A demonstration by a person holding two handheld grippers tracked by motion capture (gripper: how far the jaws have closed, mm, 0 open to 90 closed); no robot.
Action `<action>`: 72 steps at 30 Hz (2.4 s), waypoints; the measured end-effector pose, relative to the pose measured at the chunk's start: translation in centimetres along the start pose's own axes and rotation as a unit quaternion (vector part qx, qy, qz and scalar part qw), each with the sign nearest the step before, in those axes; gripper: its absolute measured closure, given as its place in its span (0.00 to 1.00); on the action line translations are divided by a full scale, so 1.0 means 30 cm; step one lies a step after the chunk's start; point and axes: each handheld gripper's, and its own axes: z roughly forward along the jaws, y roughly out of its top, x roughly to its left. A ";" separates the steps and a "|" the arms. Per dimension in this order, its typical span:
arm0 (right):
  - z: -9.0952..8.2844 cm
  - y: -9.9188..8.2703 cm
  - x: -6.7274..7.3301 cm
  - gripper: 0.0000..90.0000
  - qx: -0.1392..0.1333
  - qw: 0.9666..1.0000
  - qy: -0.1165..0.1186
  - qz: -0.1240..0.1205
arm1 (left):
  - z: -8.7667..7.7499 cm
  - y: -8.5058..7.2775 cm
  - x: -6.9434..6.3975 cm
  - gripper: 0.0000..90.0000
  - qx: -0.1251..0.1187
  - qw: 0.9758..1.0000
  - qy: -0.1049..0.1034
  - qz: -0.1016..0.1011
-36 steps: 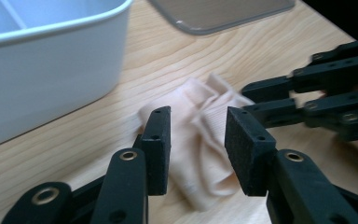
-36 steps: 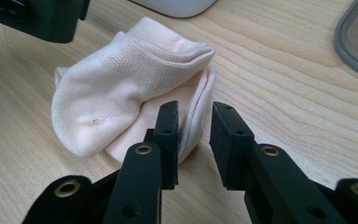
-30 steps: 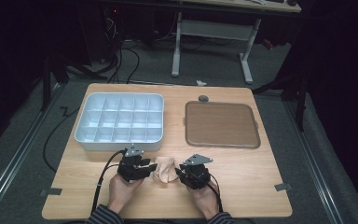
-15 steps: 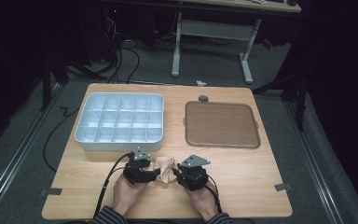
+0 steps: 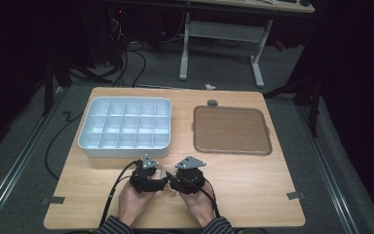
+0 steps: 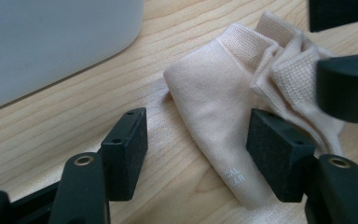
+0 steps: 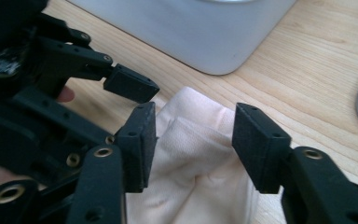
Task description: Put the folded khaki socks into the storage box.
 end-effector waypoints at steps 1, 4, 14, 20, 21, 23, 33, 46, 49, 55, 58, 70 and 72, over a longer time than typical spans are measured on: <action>0.007 0.003 0.003 0.53 0.003 1.000 -0.003 0.003 | 0.001 0.000 -0.001 0.43 -0.001 1.000 0.002 0.000; 0.026 0.012 0.008 0.50 0.011 1.000 -0.009 0.006 | 0.002 0.000 -0.004 0.42 0.000 1.000 0.003 0.003; 0.059 0.004 -0.017 0.50 0.036 0.999 -0.026 0.016 | 0.004 -0.002 -0.007 0.41 -0.002 1.000 0.006 0.006; 0.021 -0.030 -0.054 0.51 0.033 0.999 -0.036 0.021 | 0.004 -0.003 -0.006 0.41 -0.002 1.000 0.006 0.009; 0.015 -0.038 -0.060 0.51 0.033 0.999 -0.038 0.022 | 0.004 -0.003 -0.006 0.41 -0.002 1.000 0.007 0.010; 0.003 -0.054 -0.074 0.52 0.032 0.998 -0.039 0.022 | 0.004 -0.003 -0.006 0.41 -0.003 1.000 0.007 0.011; -0.016 -0.091 -0.128 0.52 0.040 0.998 -0.038 0.015 | -0.001 -0.010 -0.007 0.41 -0.005 1.000 0.011 0.007; 0.020 -0.120 -0.141 0.50 0.043 0.999 -0.018 0.021 | -0.005 -0.011 -0.005 0.41 0.001 1.000 0.006 0.021; 0.008 -0.118 -0.137 0.52 0.038 0.999 -0.019 0.024 | -0.006 -0.008 -0.005 0.41 0.005 1.000 0.006 0.020; -0.048 -0.083 -0.115 0.66 0.004 1.000 -0.004 0.021 | -0.009 0.001 -0.015 0.42 0.021 1.000 0.000 0.021; -0.076 -0.066 -0.086 0.75 -0.015 1.000 0.007 0.001 | -0.013 0.004 -0.015 0.42 0.030 0.999 -0.004 0.019; -0.055 -0.073 -0.005 0.86 0.004 0.998 0.046 -0.035 | -0.019 0.006 -0.010 0.42 0.040 0.999 -0.005 0.026; -0.037 -0.081 -0.005 0.86 0.013 0.998 0.039 -0.037 | -0.018 0.006 -0.009 0.42 0.039 0.999 -0.005 0.023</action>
